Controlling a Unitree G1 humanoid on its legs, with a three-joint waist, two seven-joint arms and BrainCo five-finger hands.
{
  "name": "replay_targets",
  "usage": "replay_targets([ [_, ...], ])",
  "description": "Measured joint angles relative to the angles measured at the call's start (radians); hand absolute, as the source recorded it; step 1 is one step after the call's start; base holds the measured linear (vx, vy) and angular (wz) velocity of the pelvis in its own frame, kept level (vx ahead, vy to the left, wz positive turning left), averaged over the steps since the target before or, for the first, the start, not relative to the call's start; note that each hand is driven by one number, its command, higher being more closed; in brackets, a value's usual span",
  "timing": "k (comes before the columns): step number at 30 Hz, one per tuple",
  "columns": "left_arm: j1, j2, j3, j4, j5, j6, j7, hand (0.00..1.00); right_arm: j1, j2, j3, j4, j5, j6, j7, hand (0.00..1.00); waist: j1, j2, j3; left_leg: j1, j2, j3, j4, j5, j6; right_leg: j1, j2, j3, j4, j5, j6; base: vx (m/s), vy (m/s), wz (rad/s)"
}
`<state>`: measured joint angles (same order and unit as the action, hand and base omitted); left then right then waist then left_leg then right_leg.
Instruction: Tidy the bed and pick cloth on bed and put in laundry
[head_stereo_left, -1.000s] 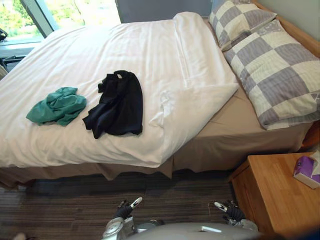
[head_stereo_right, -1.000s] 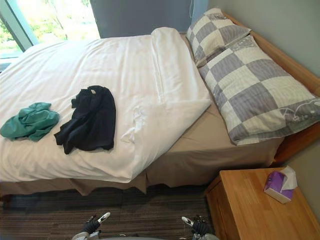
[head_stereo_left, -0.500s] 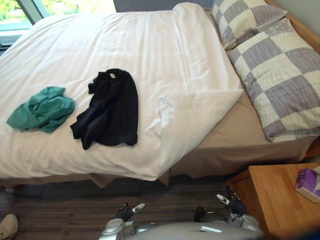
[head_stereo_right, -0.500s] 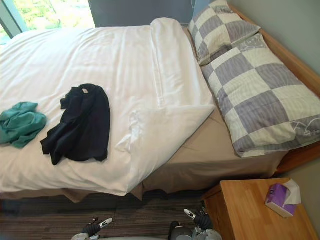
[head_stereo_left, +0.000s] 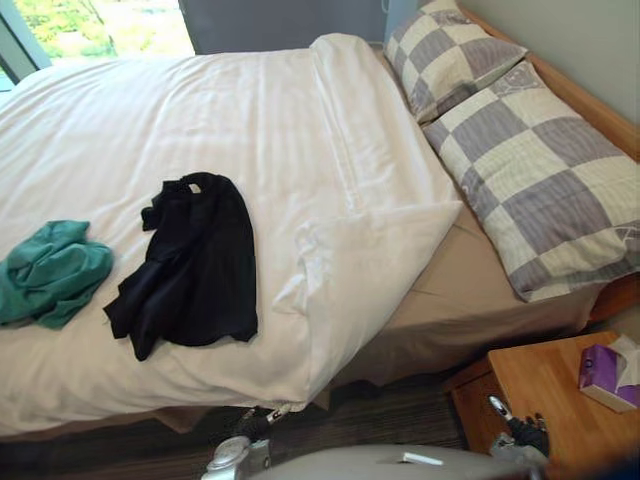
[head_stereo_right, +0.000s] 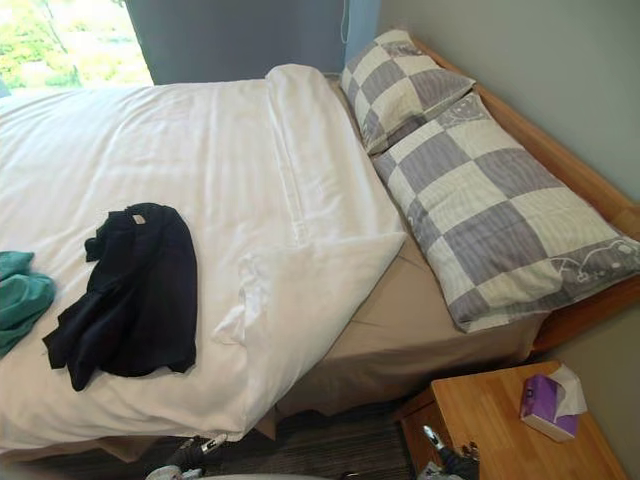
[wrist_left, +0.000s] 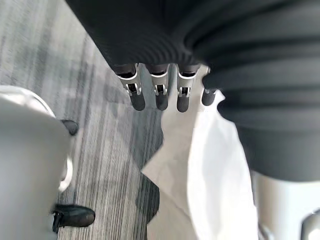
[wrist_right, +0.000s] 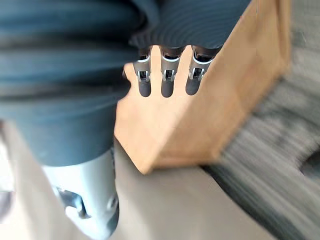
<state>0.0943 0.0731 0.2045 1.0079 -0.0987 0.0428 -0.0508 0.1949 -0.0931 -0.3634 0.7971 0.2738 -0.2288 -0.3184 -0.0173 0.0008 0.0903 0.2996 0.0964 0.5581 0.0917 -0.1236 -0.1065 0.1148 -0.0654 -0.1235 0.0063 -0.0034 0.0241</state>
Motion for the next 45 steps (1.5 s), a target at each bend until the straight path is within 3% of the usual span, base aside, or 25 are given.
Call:
replay_targets([
  [3, 0.010, 0.017, -0.008, -0.015, -0.001, 0.020, -0.017, 0.00, -0.007, -0.088, -0.010, -0.183, -0.097, -0.007, -0.059, 0.00, -0.003, 0.006, -0.008, -0.004, 0.000, -0.003, 0.031, 0.000, 0.000, 0.000, -0.009, 0.000, 0.014, 0.001, 0.001, -0.02, 0.000, -0.04],
  [8, 0.056, 0.044, -0.050, -0.036, -0.039, 0.033, -0.014, 0.00, -0.082, -0.191, 0.006, -0.416, -0.272, 0.005, -0.067, 0.00, -0.023, 0.006, -0.022, -0.032, 0.001, -0.036, 0.066, 0.000, 0.001, -0.008, -0.015, 0.001, 0.013, 0.013, 0.001, -0.01, -0.013, 0.04],
  [10, 0.075, 0.052, -0.082, -0.041, -0.041, 0.033, -0.011, 0.00, -0.114, -0.222, 0.059, -0.524, -0.385, 0.026, -0.056, 0.00, -0.013, -0.010, -0.028, -0.091, 0.004, -0.066, 0.174, 0.002, 0.004, -0.020, -0.036, 0.005, 0.014, 0.028, -0.001, 0.02, -0.013, -0.01],
  [11, 0.083, 0.065, -0.082, -0.044, -0.046, 0.031, -0.009, 0.00, -0.129, -0.225, 0.076, -0.548, -0.412, 0.032, -0.053, 0.00, -0.009, -0.033, -0.018, -0.112, -0.003, -0.076, 0.186, -0.040, 0.020, -0.018, -0.057, 0.010, 0.013, 0.029, -0.002, 0.00, -0.051, 0.06],
  [12, 0.088, 0.071, -0.091, -0.043, -0.045, 0.029, -0.001, 0.00, -0.169, -0.245, 0.106, -0.579, -0.470, 0.048, -0.043, 0.00, -0.013, -0.032, -0.019, -0.105, -0.030, -0.103, 0.004, -0.070, 0.039, -0.020, -0.071, 0.022, 0.014, 0.030, 0.000, -0.03, -0.041, 0.29],
  [13, 0.092, 0.061, -0.122, -0.046, -0.043, 0.027, 0.015, 0.00, -0.207, -0.293, 0.135, -0.596, -0.533, 0.061, -0.027, 0.00, -0.026, 0.002, -0.017, -0.123, -0.006, -0.126, -0.098, 0.051, 0.042, -0.021, -0.048, 0.007, 0.015, 0.031, 0.005, -0.01, 0.006, 0.23],
  [15, 0.111, 0.057, -0.133, -0.054, -0.041, 0.016, 0.027, 0.00, -0.239, -0.306, 0.189, -0.618, -0.592, 0.079, 0.006, 0.00, -0.002, -0.001, -0.026, -0.110, -0.021, -0.133, -0.107, 0.043, 0.046, -0.022, -0.059, 0.002, 0.017, 0.019, 0.021, 0.01, 0.053, 0.08],
  [16, 0.124, 0.067, -0.136, -0.064, -0.040, 0.010, 0.035, 0.00, -0.266, -0.306, 0.245, -0.646, -0.626, 0.083, 0.032, 0.00, 0.012, -0.023, -0.019, -0.112, -0.027, -0.135, -0.105, 0.043, 0.046, -0.024, -0.068, 0.001, 0.024, 0.021, 0.023, -0.05, 0.024, 0.09],
  [18, 0.138, 0.076, -0.138, -0.064, -0.038, 0.011, 0.050, 0.00, -0.316, -0.306, 0.315, -0.653, -0.672, 0.087, 0.061, 0.00, 0.014, -0.034, -0.023, -0.134, -0.031, -0.155, -0.103, 0.043, 0.047, -0.041, -0.072, -0.001, 0.029, 0.021, 0.023, -0.09, -0.005, 0.22],
  [19, 0.135, 0.088, -0.147, -0.064, -0.036, 0.010, 0.057, 0.00, -0.364, -0.306, 0.357, -0.653, -0.698, 0.099, 0.079, 0.00, 0.019, -0.055, -0.021, -0.145, -0.032, -0.170, -0.100, 0.044, 0.048, -0.043, -0.074, -0.003, 0.028, 0.021, 0.023, -0.09, -0.027, 0.25],
  [20, 0.133, 0.095, -0.157, -0.064, -0.036, 0.010, 0.057, 0.00, -0.388, -0.306, 0.378, -0.651, -0.704, 0.107, 0.085, 0.00, 0.024, -0.050, -0.009, -0.149, -0.032, -0.178, -0.100, 0.045, 0.049, -0.046, -0.073, -0.003, 0.028, 0.021, 0.023, -0.10, -0.040, 0.22],
  [22, 0.122, 0.099, -0.160, -0.064, -0.037, 0.010, 0.058, 0.00, -0.461, -0.307, 0.438, -0.640, -0.730, 0.135, 0.101, 0.00, 0.036, -0.068, -0.002, -0.177, -0.030, -0.188, -0.099, 0.051, 0.058, -0.066, -0.071, -0.004, 0.029, 0.021, 0.023, -0.12, -0.045, 0.13],
  [24, 0.089, 0.110, -0.158, -0.065, -0.037, 0.001, 0.059, 0.00, -0.586, -0.307, 0.504, -0.588, -0.752, 0.176, 0.108, 0.00, 0.057, -0.068, 0.060, -0.207, -0.027, -0.212, -0.105, 0.059, 0.072, -0.085, -0.066, -0.031, 0.028, 0.018, 0.023, -0.22, -0.076, 0.25],
  [27, 0.039, 0.127, -0.154, -0.075, -0.040, -0.011, 0.062, 0.00, -0.698, -0.308, 0.560, -0.512, -0.753, 0.223, 0.101, 0.00, 0.088, -0.098, 0.135, -0.250, -0.031, -0.238, -0.127, 0.080, 0.085, -0.119, -0.068, -0.032, 0.025, -0.017, 0.024, -0.20, -0.079, 0.29],
  [31, 0.003, 0.142, -0.150, -0.085, -0.044, -0.011, 0.082, 0.00, -0.795, -0.291, 0.651, -0.415, -0.771, 0.274, 0.087, 0.00, 0.140, -0.135, 0.210, -0.290, -0.013, -0.253, -0.167, 0.138, 0.070, -0.161, -0.044, -0.039, 0.031, -0.026, 0.017, -0.16, -0.093, 0.20],
  [35, -0.040, 0.159, -0.123, -0.126, -0.043, -0.010, 0.100, 0.00, -0.898, -0.266, 0.659, -0.342, -0.770, 0.312, 0.047, 0.00, 0.153, -0.169, 0.279, -0.347, 0.000, -0.270, -0.178, 0.164, 0.065, -0.209, -0.038, -0.055, 0.036, -0.016, 0.014, -0.09, -0.042, 0.16],
  [38, -0.092, 0.169, -0.123, -0.152, -0.043, -0.007, 0.102, 0.00, -0.954, -0.266, 0.672, -0.296, -0.767, 0.338, 0.028, 0.00, 0.166, -0.171, 0.333, -0.364, 0.003, -0.278, -0.175, 0.176, 0.075, -0.223, -0.039, -0.052, 0.036, 0.013, 0.024, 0.01, 0.006, 0.09],
  [42, -0.158, 0.181, -0.123, -0.171, -0.036, 0.000, 0.104, 0.00, -1.006, -0.266, 0.689, -0.239, -0.726, 0.374, 0.001, 0.00, 0.173, -0.173, 0.349, -0.423, 0.011, -0.292, -0.146, 0.178, 0.076, -0.255, -0.030, -0.051, 0.018, 0.074, 0.026, 0.05, 0.046, 0.13],
  [43, -0.172, 0.181, -0.123, -0.175, -0.034, 0.009, 0.104, 0.00, -1.039, -0.266, 0.689, -0.210, -0.714, 0.377, 0.001, 1.00, 0.175, -0.172, 0.350, -0.434, 0.013, -0.289, -0.141, 0.177, 0.077, -0.267, -0.028, -0.051, 0.012, 0.095, 0.024, 0.05, 0.063, 0.01],
  [45, -0.194, 0.180, -0.126, -0.183, -0.030, 0.019, 0.103, 0.00, -1.095, -0.270, 0.690, -0.172, -0.683, 0.385, 0.001, 1.00, 0.175, -0.168, 0.355, -0.461, 0.015, -0.289, -0.134, 0.177, 0.077, -0.288, -0.028, -0.051, 0.006, 0.116, 0.021, 0.03, 0.062, -0.02],
])
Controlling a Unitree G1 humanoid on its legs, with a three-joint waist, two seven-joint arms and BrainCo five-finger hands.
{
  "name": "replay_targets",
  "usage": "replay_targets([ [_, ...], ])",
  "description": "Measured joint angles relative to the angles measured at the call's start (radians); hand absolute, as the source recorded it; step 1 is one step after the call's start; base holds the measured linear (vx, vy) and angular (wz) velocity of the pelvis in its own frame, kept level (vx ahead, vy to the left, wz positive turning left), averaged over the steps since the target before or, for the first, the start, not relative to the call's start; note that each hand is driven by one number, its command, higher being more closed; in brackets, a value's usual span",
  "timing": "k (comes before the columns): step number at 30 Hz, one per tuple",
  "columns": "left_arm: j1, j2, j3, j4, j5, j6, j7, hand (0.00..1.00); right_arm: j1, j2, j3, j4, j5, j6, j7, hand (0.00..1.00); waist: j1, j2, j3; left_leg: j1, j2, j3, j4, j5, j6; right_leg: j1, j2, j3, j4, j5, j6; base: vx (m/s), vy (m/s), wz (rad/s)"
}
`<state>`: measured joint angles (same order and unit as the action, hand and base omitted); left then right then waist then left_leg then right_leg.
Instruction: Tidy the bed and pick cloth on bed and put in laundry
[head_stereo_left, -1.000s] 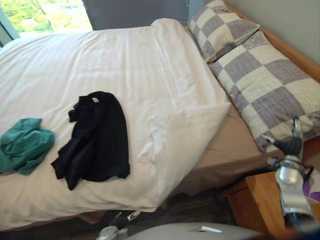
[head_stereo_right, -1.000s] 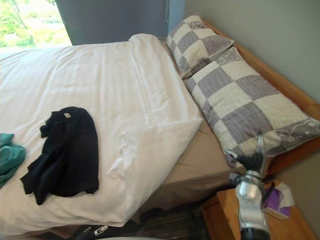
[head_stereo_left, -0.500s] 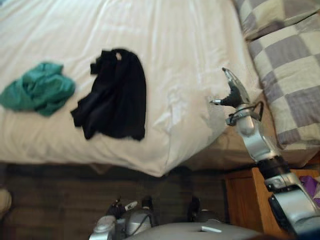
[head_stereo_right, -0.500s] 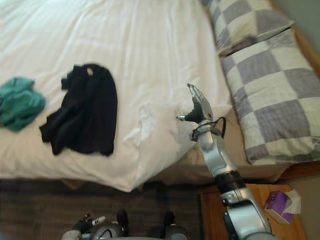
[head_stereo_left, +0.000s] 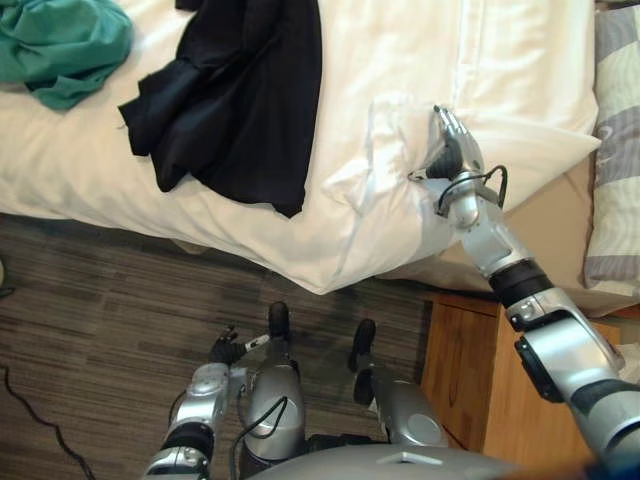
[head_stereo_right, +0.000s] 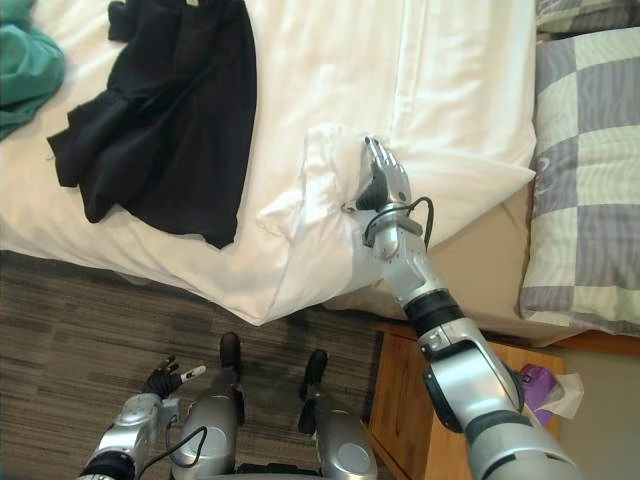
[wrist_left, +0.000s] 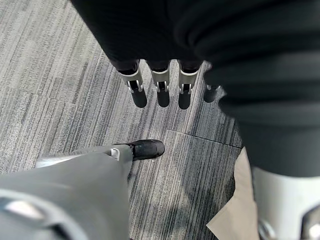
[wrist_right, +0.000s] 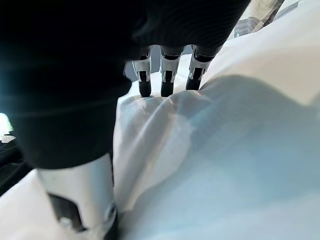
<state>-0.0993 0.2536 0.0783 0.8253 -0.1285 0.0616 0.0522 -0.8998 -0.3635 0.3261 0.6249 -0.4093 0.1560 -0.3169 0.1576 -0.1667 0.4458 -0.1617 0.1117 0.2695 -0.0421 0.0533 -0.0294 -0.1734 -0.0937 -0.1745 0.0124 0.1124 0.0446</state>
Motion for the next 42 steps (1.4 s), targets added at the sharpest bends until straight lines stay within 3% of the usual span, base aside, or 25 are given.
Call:
replay_targets([
  [6, -0.048, -0.001, -0.036, 0.001, -0.009, 0.017, 0.002, 0.00, -0.088, -0.008, 0.001, 0.078, 0.107, 0.042, 0.000, 1.00, 0.000, 0.027, 0.026, -0.036, -0.015, 0.003, 0.016, -0.001, 0.004, -0.028, -0.013, 0.003, 0.000, 0.003, 0.000, 0.00, 0.058, 0.01],
  [12, -0.067, -0.010, -0.039, 0.002, -0.006, 0.022, -0.001, 0.00, -0.089, -0.010, -0.004, 0.107, 0.195, 0.030, -0.025, 1.00, -0.001, 0.033, 0.030, -0.036, -0.010, 0.016, 0.016, 0.002, 0.009, -0.029, -0.007, 0.016, -0.005, -0.011, -0.018, -0.02, 0.007, -0.06],
  [15, -0.074, -0.012, -0.039, -0.001, 0.002, 0.023, -0.001, 0.00, -0.033, -0.008, -0.043, 0.072, 0.288, 0.001, -0.066, 1.00, -0.002, 0.033, 0.030, -0.026, -0.003, 0.025, 0.013, 0.008, 0.008, -0.024, 0.001, 0.025, -0.005, -0.013, -0.020, 0.00, -0.020, -0.07],
  [19, -0.051, -0.020, -0.039, -0.003, 0.003, 0.036, 0.001, 0.00, 0.178, 0.023, -0.146, -0.051, 0.388, -0.055, -0.145, 1.00, -0.004, 0.028, 0.027, 0.052, 0.005, 0.054, -0.017, 0.014, 0.004, 0.024, 0.015, 0.057, -0.005, -0.013, -0.020, 0.03, -0.005, -0.17],
  [23, -0.013, -0.037, -0.043, -0.008, 0.004, 0.043, 0.002, 0.00, 0.380, 0.100, -0.245, -0.204, 0.427, -0.102, -0.220, 1.00, -0.047, 0.013, 0.008, 0.109, -0.007, 0.095, -0.055, 0.018, 0.000, 0.043, 0.017, 0.086, -0.006, -0.016, -0.017, 0.03, 0.034, -0.33],
  [24, -0.004, -0.039, -0.050, -0.008, 0.009, 0.045, 0.002, 0.00, 0.440, 0.120, -0.265, -0.237, 0.432, -0.114, -0.237, 0.00, -0.057, 0.006, -0.007, 0.113, -0.009, 0.106, -0.055, 0.018, 0.000, 0.043, 0.017, 0.100, -0.009, -0.020, -0.017, 0.04, 0.017, -0.27],
  [27, 0.039, -0.053, -0.080, -0.006, 0.036, 0.053, 0.001, 0.00, 0.641, 0.175, -0.313, -0.292, 0.459, -0.174, -0.273, 0.00, -0.092, 0.004, -0.086, 0.126, -0.011, 0.121, -0.055, 0.014, -0.006, 0.049, 0.017, 0.119, -0.013, -0.033, -0.007, 0.07, -0.011, -0.20],
  [30, 0.085, -0.080, -0.102, 0.016, 0.041, 0.052, 0.001, 0.00, 0.769, 0.211, -0.327, -0.299, 0.484, -0.253, -0.278, 0.00, -0.116, 0.026, -0.143, 0.183, -0.010, 0.147, -0.056, 0.000, -0.018, 0.091, 0.019, 0.140, -0.012, -0.059, -0.004, 0.05, -0.023, -0.27],
  [31, 0.098, -0.092, -0.115, 0.036, 0.041, 0.051, 0.000, 0.00, 0.832, 0.236, -0.343, -0.307, 0.523, -0.295, -0.267, 0.00, -0.121, 0.040, -0.185, 0.193, -0.012, 0.160, -0.060, -0.003, -0.022, 0.097, 0.020, 0.156, -0.012, -0.079, -0.008, 0.02, -0.027, -0.17],
  [34, 0.134, -0.119, -0.117, 0.057, 0.042, 0.042, -0.003, 0.00, 0.881, 0.279, -0.360, -0.296, 0.572, -0.332, -0.213, 0.00, -0.145, 0.083, -0.228, 0.220, -0.008, 0.163, -0.062, -0.008, -0.026, 0.119, 0.024, 0.162, -0.009, -0.106, -0.004, 0.01, -0.033, -0.09],
  [37, 0.156, -0.133, -0.117, 0.081, 0.041, 0.030, -0.011, 0.00, 0.905, 0.286, -0.362, -0.237, 0.619, -0.365, -0.171, 0.00, -0.150, 0.121, -0.254, 0.243, -0.006, 0.176, -0.062, -0.024, -0.034, 0.137, 0.026, 0.167, -0.012, -0.108, -0.002, 0.01, -0.011, -0.10],
  [41, 0.159, -0.133, -0.114, 0.106, 0.039, 0.000, -0.026, 0.00, 0.922, 0.346, -0.427, -0.125, 0.961, -0.491, -0.036, 0.00, -0.155, 0.134, -0.265, 0.270, -0.006, 0.205, -0.062, -0.040, -0.039, 0.152, 0.028, 0.194, -0.018, -0.108, -0.001, 0.02, 0.006, -0.20],
  [42, 0.160, -0.133, -0.112, 0.112, 0.032, -0.007, -0.034, 0.00, 0.944, 0.374, -0.471, -0.085, 1.106, -0.533, 0.021, 0.00, -0.156, 0.133, -0.267, 0.278, -0.006, 0.220, -0.062, -0.046, -0.040, 0.156, 0.029, 0.208, -0.025, -0.105, 0.002, 0.06, 0.007, -0.34],
])
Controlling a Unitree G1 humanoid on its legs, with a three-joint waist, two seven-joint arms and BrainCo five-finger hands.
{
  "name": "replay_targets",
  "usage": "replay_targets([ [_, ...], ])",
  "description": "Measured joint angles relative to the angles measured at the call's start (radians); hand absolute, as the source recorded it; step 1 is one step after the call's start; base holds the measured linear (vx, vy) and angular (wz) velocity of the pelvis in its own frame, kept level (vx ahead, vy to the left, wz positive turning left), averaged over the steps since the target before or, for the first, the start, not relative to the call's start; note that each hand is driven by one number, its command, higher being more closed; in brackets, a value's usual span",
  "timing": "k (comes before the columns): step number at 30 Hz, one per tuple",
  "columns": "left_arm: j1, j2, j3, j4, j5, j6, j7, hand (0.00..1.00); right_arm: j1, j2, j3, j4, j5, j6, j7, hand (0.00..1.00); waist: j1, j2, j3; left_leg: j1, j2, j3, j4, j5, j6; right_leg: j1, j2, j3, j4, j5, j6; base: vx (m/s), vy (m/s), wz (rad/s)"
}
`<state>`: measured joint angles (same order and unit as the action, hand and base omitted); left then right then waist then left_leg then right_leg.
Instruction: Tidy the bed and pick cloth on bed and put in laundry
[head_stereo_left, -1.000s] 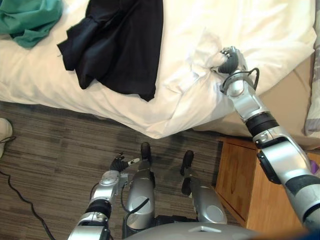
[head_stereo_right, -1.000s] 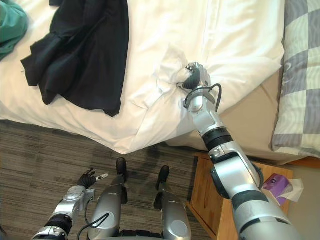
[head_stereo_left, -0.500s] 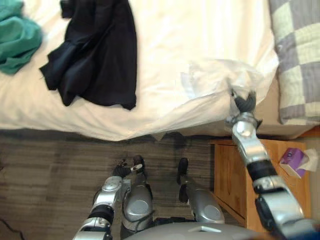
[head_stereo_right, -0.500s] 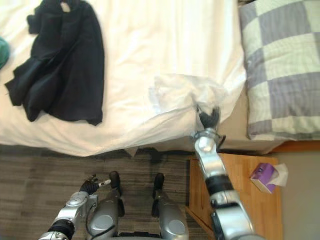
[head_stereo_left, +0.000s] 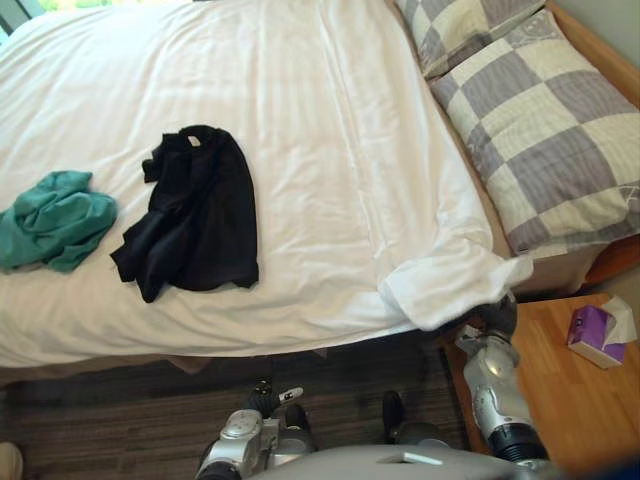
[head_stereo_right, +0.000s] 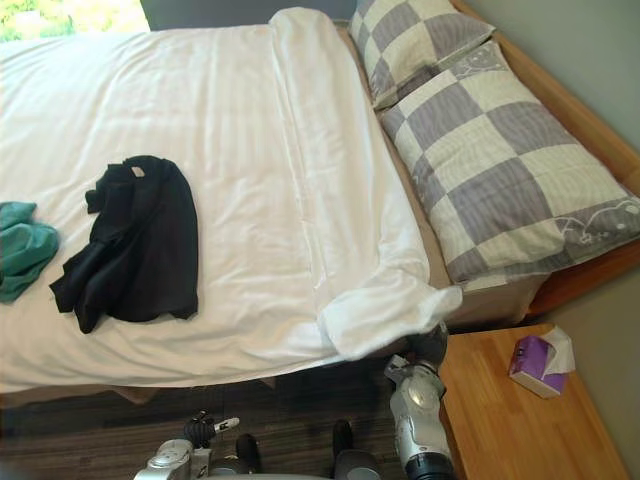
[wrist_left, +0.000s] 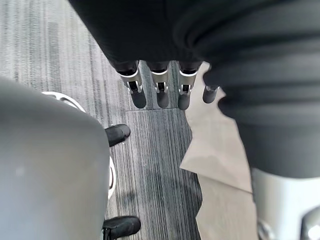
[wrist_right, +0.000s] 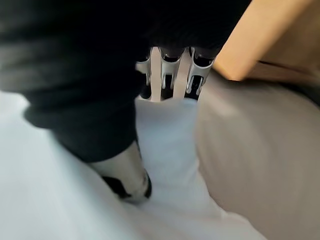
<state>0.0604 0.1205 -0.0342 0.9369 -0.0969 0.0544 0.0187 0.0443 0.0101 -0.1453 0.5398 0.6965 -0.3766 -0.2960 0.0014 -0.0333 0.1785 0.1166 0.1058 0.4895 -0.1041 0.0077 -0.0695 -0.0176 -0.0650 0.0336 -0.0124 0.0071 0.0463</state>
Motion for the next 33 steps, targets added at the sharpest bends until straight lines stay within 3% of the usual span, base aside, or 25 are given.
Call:
replay_targets([
  [1, 0.003, -0.004, 0.009, 0.004, -0.007, 0.000, -0.011, 0.00, 0.036, 0.022, -0.054, 0.039, 0.132, -0.031, 0.060, 0.00, -0.004, 0.001, -0.003, 0.014, 0.001, 0.018, 0.000, -0.006, 0.001, 0.011, 0.000, 0.013, -0.010, 0.003, 0.002, 0.07, 0.009, -0.39],
  [4, 0.022, -0.028, 0.063, 0.032, -0.016, 0.000, -0.030, 0.00, 0.152, 0.032, -0.157, 0.072, 0.359, -0.090, 0.124, 0.00, -0.022, 0.018, -0.027, 0.055, 0.001, 0.071, 0.000, -0.030, -0.005, 0.034, -0.004, 0.043, -0.016, 0.006, -0.002, 0.10, 0.033, -0.48],
  [5, 0.025, -0.032, 0.077, 0.035, -0.020, 0.000, -0.037, 0.00, 0.174, 0.032, -0.175, 0.073, 0.386, -0.098, 0.129, 0.00, -0.029, 0.021, -0.032, 0.064, 0.001, 0.082, 0.000, -0.035, -0.006, 0.039, -0.003, 0.047, -0.017, 0.006, -0.002, 0.12, 0.039, -0.40],
  [6, 0.032, -0.035, 0.087, 0.038, -0.032, 0.001, -0.048, 0.00, 0.205, 0.031, -0.213, 0.077, 0.432, -0.118, 0.129, 0.00, -0.045, 0.024, -0.038, 0.080, 0.003, 0.096, 0.000, -0.041, -0.013, 0.050, -0.002, 0.049, -0.021, 0.006, -0.002, 0.12, 0.010, -0.32],
  [8, 0.035, -0.038, 0.097, 0.037, -0.037, 0.001, -0.061, 0.00, 0.228, 0.031, -0.246, 0.077, 0.450, -0.141, 0.093, 0.00, -0.050, 0.024, -0.043, 0.095, 0.006, 0.116, 0.000, -0.044, -0.018, 0.058, 0.001, 0.048, -0.023, 0.006, -0.002, 0.05, -0.017, -0.24],
  [9, 0.038, -0.055, 0.117, 0.037, -0.038, 0.003, -0.065, 0.00, 0.239, 0.036, -0.260, 0.071, 0.446, -0.171, 0.037, 0.00, -0.047, 0.024, -0.052, 0.105, 0.012, 0.137, 0.000, -0.045, -0.019, 0.063, 0.006, 0.039, -0.022, 0.006, -0.002, 0.02, -0.048, -0.17],
  [10, 0.045, -0.059, 0.122, 0.037, -0.039, 0.006, -0.065, 0.00, 0.239, 0.047, -0.273, 0.055, 0.437, -0.196, -0.005, 1.00, -0.045, 0.027, -0.063, 0.110, 0.018, 0.144, 0.001, -0.046, -0.021, 0.065, 0.012, 0.029, -0.022, 0.006, -0.002, 0.02, -0.059, -0.15],
  [13, 0.061, -0.076, 0.122, 0.035, -0.043, 0.020, -0.065, 0.00, 0.236, 0.054, -0.276, -0.030, 0.358, -0.265, -0.122, 1.00, -0.038, 0.046, -0.096, 0.110, 0.023, 0.152, 0.000, -0.046, -0.021, 0.065, 0.013, 0.003, -0.022, 0.003, -0.005, -0.01, -0.045, 0.02],
  [16, 0.077, -0.091, 0.118, 0.031, -0.075, 0.021, -0.063, 0.00, 0.228, 0.054, -0.264, -0.171, 0.338, -0.311, -0.114, 1.00, -0.040, 0.057, -0.114, 0.109, 0.025, 0.147, 0.000, -0.049, -0.024, 0.071, 0.010, -0.021, -0.022, -0.002, -0.007, -0.05, -0.027, 0.16],
  [17, 0.083, -0.095, 0.113, 0.026, -0.087, 0.021, -0.062, 0.00, 0.226, 0.052, -0.230, -0.280, 0.338, -0.341, -0.059, 1.00, -0.038, 0.062, -0.118, 0.110, 0.026, 0.140, 0.000, -0.053, -0.024, 0.079, 0.008, -0.032, -0.022, -0.008, -0.010, -0.08, -0.026, 0.25],
  [19, 0.089, -0.095, 0.109, 0.013, -0.089, 0.021, -0.060, 0.00, 0.218, 0.050, -0.193, -0.382, 0.340, -0.347, 0.025, 1.00, -0.036, 0.059, -0.117, 0.106, 0.027, 0.133, 0.000, -0.057, -0.029, 0.079, 0.006, -0.045, -0.017, -0.014, -0.010, -0.08, -0.021, 0.24],
  [20, 0.099, -0.092, 0.101, -0.010, -0.089, 0.021, -0.055, 0.00, 0.195, 0.049, -0.169, -0.454, 0.347, -0.347, 0.138, 1.00, -0.033, 0.053, -0.116, 0.096, 0.028, 0.131, 0.000, -0.057, -0.026, 0.066, 0.005, -0.049, -0.007, -0.021, -0.010, -0.09, -0.021, 0.18],
  [21, 0.101, -0.087, 0.089, -0.016, -0.089, 0.021, -0.053, 0.00, 0.180, 0.049, -0.162, -0.480, 0.365, -0.344, 0.185, 1.00, -0.030, 0.051, -0.118, 0.085, 0.028, 0.130, 0.000, -0.056, -0.025, 0.049, 0.004, -0.049, -0.002, -0.022, -0.010, -0.11, -0.029, 0.12],
  [22, 0.100, -0.070, 0.056, -0.035, -0.090, 0.022, -0.046, 0.00, 0.135, 0.046, -0.162, -0.533, 0.421, -0.339, 0.295, 1.00, -0.017, 0.041, -0.117, 0.039, 0.025, 0.126, 0.000, -0.049, -0.024, 0.004, 0.002, -0.048, 0.012, -0.022, -0.010, -0.07, -0.021, 0.07],
  [24, 0.091, -0.048, 0.032, -0.047, -0.105, 0.021, -0.033, 0.00, 0.074, 0.030, -0.171, -0.562, 0.498, -0.338, 0.402, 1.00, -0.016, 0.031, -0.095, -0.012, 0.017, 0.099, 0.001, -0.030, -0.018, -0.046, -0.005, -0.051, 0.027, -0.018, -0.010, -0.06, -0.015, 0.23],
  [25, 0.073, -0.032, 0.024, -0.047, -0.129, 0.015, -0.020, 0.00, 0.000, -0.004, -0.189, -0.566, 0.577, -0.329, 0.479, 1.00, -0.018, 0.033, -0.051, -0.037, 0.010, 0.077, 0.001, -0.016, -0.007, -0.070, -0.012, -0.055, 0.039, -0.013, -0.013, -0.05, -0.004, 0.32],
  [28, 0.031, -0.020, 0.015, -0.050, -0.157, -0.022, -0.016, 0.00, -0.161, -0.097, -0.238, -0.589, 0.705, -0.279, 0.568, 1.00, -0.020, 0.041, 0.060, -0.097, -0.013, 0.035, 0.007, 0.018, 0.026, -0.135, -0.037, -0.079, 0.085, -0.010, -0.011, -0.05, 0.016, 0.41],
  [33, -0.043, -0.028, -0.002, -0.070, -0.223, -0.111, -0.012, 0.00, -0.410, -0.190, -0.189, -0.643, 0.729, -0.215, 0.545, 1.00, -0.008, 0.076, 0.201, -0.224, -0.037, -0.007, 0.078, 0.016, 0.046, -0.260, -0.078, -0.081, 0.171, -0.023, -0.001, -0.02, 0.023, 0.21],
])
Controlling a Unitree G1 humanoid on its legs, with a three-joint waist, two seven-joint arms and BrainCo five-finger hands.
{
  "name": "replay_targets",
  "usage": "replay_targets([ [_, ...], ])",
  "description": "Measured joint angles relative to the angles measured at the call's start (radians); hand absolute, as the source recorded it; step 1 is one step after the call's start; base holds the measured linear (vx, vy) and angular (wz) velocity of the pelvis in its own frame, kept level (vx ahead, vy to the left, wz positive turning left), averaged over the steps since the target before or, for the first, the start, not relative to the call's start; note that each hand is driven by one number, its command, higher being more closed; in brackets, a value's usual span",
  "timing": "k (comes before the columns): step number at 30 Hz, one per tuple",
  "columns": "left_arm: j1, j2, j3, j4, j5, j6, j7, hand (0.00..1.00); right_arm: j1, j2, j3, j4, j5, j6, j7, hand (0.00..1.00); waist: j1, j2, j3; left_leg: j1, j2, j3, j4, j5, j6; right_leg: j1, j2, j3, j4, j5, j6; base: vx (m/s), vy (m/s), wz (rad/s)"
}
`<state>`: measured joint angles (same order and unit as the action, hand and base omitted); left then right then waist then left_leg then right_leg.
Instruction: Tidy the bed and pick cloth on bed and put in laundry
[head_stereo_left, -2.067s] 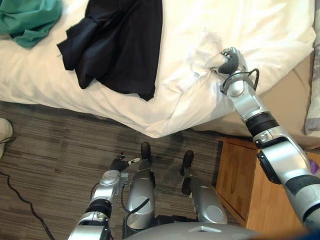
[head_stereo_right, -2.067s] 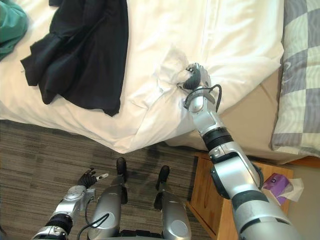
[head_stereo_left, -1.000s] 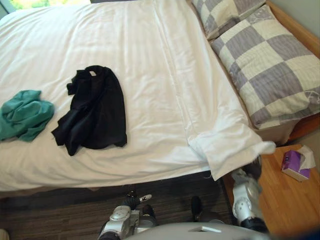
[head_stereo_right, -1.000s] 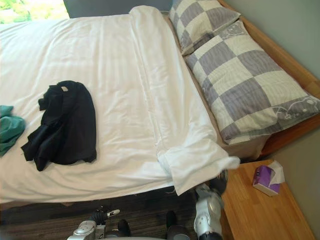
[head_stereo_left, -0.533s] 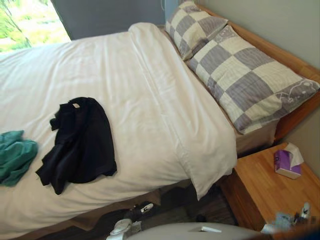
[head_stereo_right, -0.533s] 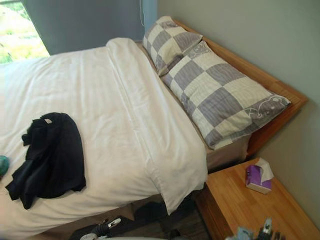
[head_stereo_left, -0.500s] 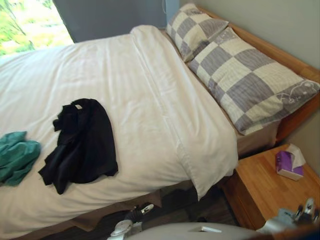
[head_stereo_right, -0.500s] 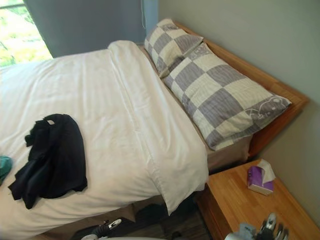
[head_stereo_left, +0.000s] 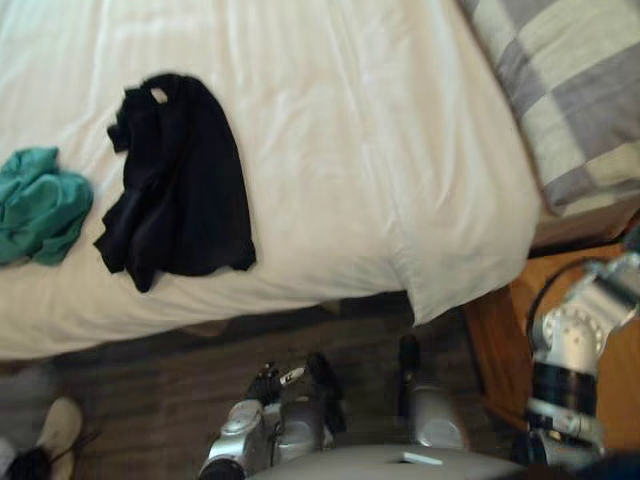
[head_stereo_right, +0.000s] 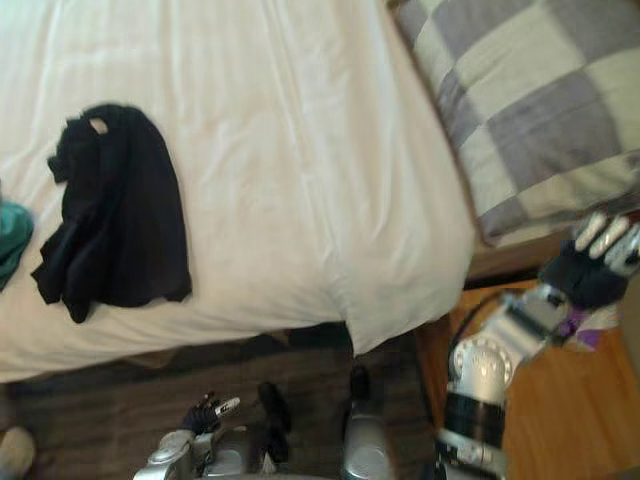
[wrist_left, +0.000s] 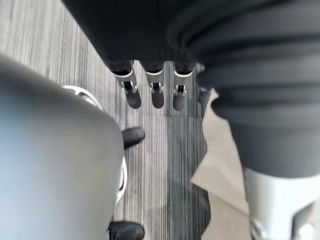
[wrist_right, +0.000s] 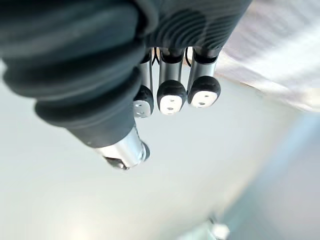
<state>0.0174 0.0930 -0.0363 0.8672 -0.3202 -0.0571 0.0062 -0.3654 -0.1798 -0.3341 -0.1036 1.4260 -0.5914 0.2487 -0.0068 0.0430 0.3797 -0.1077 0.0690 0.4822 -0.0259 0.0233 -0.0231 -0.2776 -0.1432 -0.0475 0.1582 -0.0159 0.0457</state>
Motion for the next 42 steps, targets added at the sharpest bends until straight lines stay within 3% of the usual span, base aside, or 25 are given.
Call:
replay_targets([
  [3, -0.057, -0.030, 0.000, -0.022, -0.082, -0.005, -0.008, 0.00, -0.102, -0.002, 0.047, 0.000, -0.038, 0.020, -0.085, 1.00, 0.025, 0.016, 0.034, -0.111, 0.000, -0.007, 0.049, -0.008, 0.012, -0.113, -0.016, -0.003, 0.063, -0.014, 0.002, -0.02, 0.012, 0.22],
  [7, -0.123, -0.073, -0.001, -0.059, -0.151, -0.006, -0.024, 0.00, -0.181, 0.003, 0.123, -0.018, -0.055, 0.037, -0.166, 1.00, 0.029, 0.029, 0.091, -0.229, 0.005, -0.030, 0.095, -0.004, 0.019, -0.225, -0.033, -0.022, 0.114, -0.020, -0.007, -0.01, -0.002, 0.24],
  [11, -0.172, -0.108, 0.000, -0.071, -0.202, -0.018, -0.027, 0.00, -0.194, 0.018, 0.221, -0.031, -0.078, 0.042, -0.172, 1.00, 0.032, 0.032, 0.133, -0.306, 0.013, -0.040, 0.105, 0.006, 0.028, -0.303, -0.035, -0.042, 0.138, -0.023, -0.011, 0.00, -0.023, 0.15],
  [14, -0.213, -0.149, 0.002, -0.066, -0.211, -0.025, 0.041, 0.00, -0.183, 0.061, 0.307, 0.036, -0.078, 0.039, -0.130, 1.00, 0.024, 0.031, 0.137, -0.350, 0.028, -0.059, 0.116, 0.012, 0.025, -0.326, -0.030, -0.071, 0.138, -0.021, -0.014, 0.05, -0.040, 0.19],
  [16, -0.235, -0.157, -0.008, -0.059, -0.223, -0.025, 0.048, 0.00, -0.152, 0.091, 0.334, 0.112, -0.077, 0.041, -0.086, 1.00, 0.024, 0.030, 0.137, -0.356, 0.033, -0.059, 0.116, 0.013, 0.023, -0.329, -0.027, -0.077, 0.137, -0.022, -0.014, 0.06, -0.020, 0.07],
  [20, -0.278, -0.165, 0.013, -0.056, -0.265, -0.025, 0.060, 0.00, -0.074, 0.123, 0.328, 0.148, -0.063, 0.021, 0.023, 1.00, 0.009, 0.022, 0.142, -0.367, 0.032, -0.052, 0.113, 0.013, 0.023, -0.341, -0.027, -0.074, 0.130, -0.020, -0.016, 0.05, -0.002, -0.02],
  [22, -0.305, -0.163, 0.049, -0.043, -0.281, -0.025, 0.066, 0.00, -0.024, 0.133, 0.304, 0.184, 0.001, 0.009, 0.129, 1.00, -0.009, 0.005, 0.147, -0.367, 0.031, -0.047, 0.104, 0.014, 0.021, -0.343, -0.023, -0.069, 0.117, -0.016, -0.021, 0.04, 0.001, -0.08],
  [25, -0.324, -0.160, 0.081, -0.038, -0.281, -0.025, 0.065, 0.00, 0.027, 0.134, 0.238, 0.244, 0.081, 0.013, 0.172, 1.00, -0.018, -0.013, 0.152, -0.368, 0.034, -0.022, 0.082, 0.018, 0.017, -0.343, -0.009, -0.053, 0.071, 0.009, -0.021, 0.04, 0.003, -0.18],
  [26, -0.326, -0.160, 0.087, -0.038, -0.280, -0.025, 0.065, 0.00, 0.032, 0.137, 0.215, 0.287, 0.099, 0.019, 0.147, 1.00, -0.022, -0.017, 0.151, -0.368, 0.034, -0.018, 0.077, 0.020, 0.017, -0.343, -0.007, -0.050, 0.060, 0.016, -0.022, 0.05, 0.000, -0.24],
  [28, -0.337, -0.161, 0.099, -0.018, -0.280, -0.027, 0.066, 0.00, 0.055, 0.133, 0.157, 0.463, 0.154, 0.039, 0.022, 1.00, -0.029, -0.019, 0.152, -0.370, 0.033, -0.003, 0.070, 0.020, 0.017, -0.345, -0.003, -0.039, 0.037, 0.028, -0.021, 0.07, -0.001, -0.21],
  [29, -0.339, -0.170, 0.120, -0.005, -0.279, -0.030, 0.069, 0.00, 0.092, 0.136, 0.126, 0.610, 0.162, 0.058, -0.090, 1.00, -0.031, -0.020, 0.152, -0.364, 0.033, 0.016, 0.065, 0.019, 0.016, -0.346, 0.002, -0.020, 0.027, 0.034, -0.019, 0.09, -0.005, -0.28],
  [31, -0.341, -0.172, 0.132, 0.005, -0.278, -0.042, 0.086, 0.00, 0.151, 0.143, 0.104, 0.689, 0.155, 0.081, -0.181, 1.00, -0.040, -0.020, 0.153, -0.354, 0.035, 0.048, 0.067, 0.018, 0.014, -0.344, 0.004, -0.007, 0.027, 0.036, -0.018, 0.11, -0.014, -0.34],
  [32, -0.345, -0.174, 0.136, 0.008, -0.278, -0.053, 0.099, 0.00, 0.208, 0.157, 0.098, 0.736, 0.120, 0.119, -0.243, 1.00, -0.045, -0.020, 0.153, -0.336, 0.038, 0.073, 0.071, 0.013, 0.008, -0.337, 0.008, 0.009, 0.029, 0.038, -0.017, 0.09, -0.020, -0.43],
  [33, -0.345, -0.176, 0.137, 0.014, -0.277, -0.066, 0.112, 0.00, 0.232, 0.165, 0.092, 0.762, 0.087, 0.145, -0.267, 0.00, -0.053, -0.020, 0.153, -0.322, 0.044, 0.088, 0.079, 0.003, 0.006, -0.326, 0.012, 0.017, 0.029, 0.038, -0.017, 0.08, -0.026, -0.46],
  [35, -0.350, -0.185, 0.141, 0.022, -0.279, -0.083, 0.129, 0.00, 0.259, 0.169, 0.092, 0.798, 0.021, 0.184, -0.297, 0.00, -0.060, -0.021, 0.153, -0.293, 0.059, 0.104, 0.108, -0.026, 0.003, -0.297, 0.023, 0.035, 0.029, 0.038, -0.016, 0.07, -0.031, -0.40],
  [37, -0.350, -0.205, 0.155, 0.022, -0.281, -0.094, 0.136, 0.00, 0.281, 0.168, 0.109, 0.834, -0.226, 0.270, -0.367, 0.00, -0.060, -0.021, 0.152, -0.237, 0.081, 0.117, 0.152, -0.063, -0.002, -0.235, 0.036, 0.047, 0.026, 0.038, -0.016, 0.05, -0.035, -0.38],
  [38, -0.350, -0.204, 0.155, 0.022, -0.281, -0.095, 0.135, 0.00, 0.284, 0.166, 0.119, 0.839, -0.290, 0.288, -0.380, 0.00, -0.059, -0.021, 0.152, -0.226, 0.084, 0.118, 0.158, -0.068, -0.003, -0.223, 0.038, 0.048, 0.025, 0.038, -0.016, 0.00, -0.022, -0.19],
  [39, -0.350, -0.205, 0.154, 0.021, -0.281, -0.096, 0.130, 0.00, 0.284, 0.160, 0.149, 0.848, -0.454, 0.324, -0.402, 0.00, -0.058, -0.023, 0.150, -0.210, 0.090, 0.117, 0.173, -0.079, -0.002, -0.200, 0.040, 0.048, 0.023, 0.038, -0.016, -0.04, -0.018, -0.06],
  [40, -0.350, -0.205, 0.152, 0.019, -0.280, -0.081, 0.123, 0.00, 0.283, 0.155, 0.180, 0.848, -0.595, 0.353, -0.409, 0.00, -0.055, -0.026, 0.148, -0.202, 0.092, 0.113, 0.182, -0.086, 0.002, -0.188, 0.041, 0.046, 0.023, 0.037, -0.015, -0.05, -0.020, 0.01],
  [42, -0.349, -0.205, 0.139, 0.023, -0.276, -0.048, 0.115, 0.00, 0.281, 0.150, 0.231, 0.849, -0.766, 0.390, -0.412, 0.00, -0.047, -0.028, 0.147, -0.189, 0.094, 0.104, 0.203, -0.096, 0.009, -0.162, 0.035, 0.036, 0.027, 0.030, -0.014, -0.06, -0.004, 0.13],
])
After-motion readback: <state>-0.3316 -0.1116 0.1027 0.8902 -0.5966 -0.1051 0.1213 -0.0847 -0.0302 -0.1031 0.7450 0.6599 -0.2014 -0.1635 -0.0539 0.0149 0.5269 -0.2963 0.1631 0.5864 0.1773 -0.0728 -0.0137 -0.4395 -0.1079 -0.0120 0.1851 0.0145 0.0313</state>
